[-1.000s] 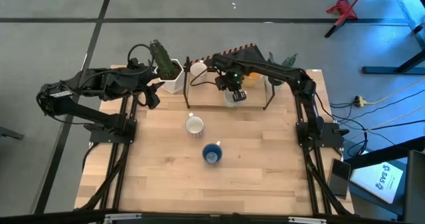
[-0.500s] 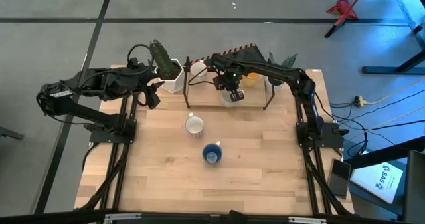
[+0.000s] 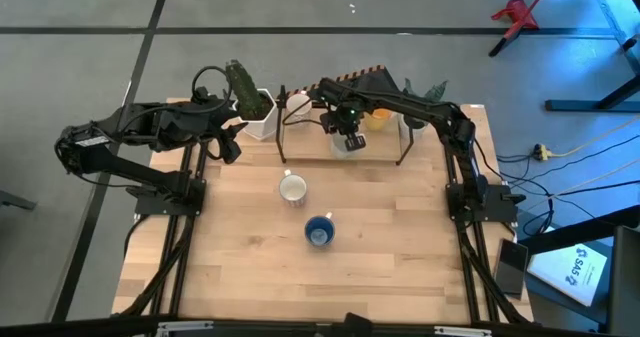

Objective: Place coffee mugs
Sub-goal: Put the green patterned mug on the shelf, then put the red patterned mug on the shelf

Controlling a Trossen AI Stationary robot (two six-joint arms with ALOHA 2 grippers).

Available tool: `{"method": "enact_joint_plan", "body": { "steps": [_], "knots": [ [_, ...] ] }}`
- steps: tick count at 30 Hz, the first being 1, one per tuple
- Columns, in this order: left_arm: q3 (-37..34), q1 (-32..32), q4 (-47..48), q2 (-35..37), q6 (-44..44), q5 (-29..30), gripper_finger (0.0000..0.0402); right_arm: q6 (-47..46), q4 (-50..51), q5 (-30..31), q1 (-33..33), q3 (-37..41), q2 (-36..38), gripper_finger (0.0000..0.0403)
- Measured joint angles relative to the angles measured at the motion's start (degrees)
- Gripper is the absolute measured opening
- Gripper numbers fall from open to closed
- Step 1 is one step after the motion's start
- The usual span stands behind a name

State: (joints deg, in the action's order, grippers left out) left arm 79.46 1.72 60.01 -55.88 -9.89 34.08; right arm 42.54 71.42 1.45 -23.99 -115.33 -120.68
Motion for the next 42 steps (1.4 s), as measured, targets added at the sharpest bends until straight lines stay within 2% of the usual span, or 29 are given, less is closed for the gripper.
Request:
{"method": "enact_joint_plan", "body": {
  "steps": [16, 26, 35, 42],
  "knots": [
    [0.00, -0.01, 0.00, 0.00, 0.00, -0.02, 0.0129, 0.19, -1.77, 1.44, -0.09, 0.17, -0.33, 0.0069],
    [0.00, 0.00, 0.00, 0.00, 0.00, -0.02, 0.0129, 0.89, -3.36, 1.55, -0.09, 0.15, -0.24, 0.0129],
    [0.00, -0.01, 0.00, 0.00, 0.00, 0.79, 0.0129, 1.15, -4.38, 3.30, -0.04, -1.87, -0.10, 0.0135],
    [0.00, -0.01, 0.00, 0.00, 0.00, 1.25, 0.0129, 1.27, -3.74, 3.72, -0.04, -7.47, -0.07, 0.0136]
  ]
}}
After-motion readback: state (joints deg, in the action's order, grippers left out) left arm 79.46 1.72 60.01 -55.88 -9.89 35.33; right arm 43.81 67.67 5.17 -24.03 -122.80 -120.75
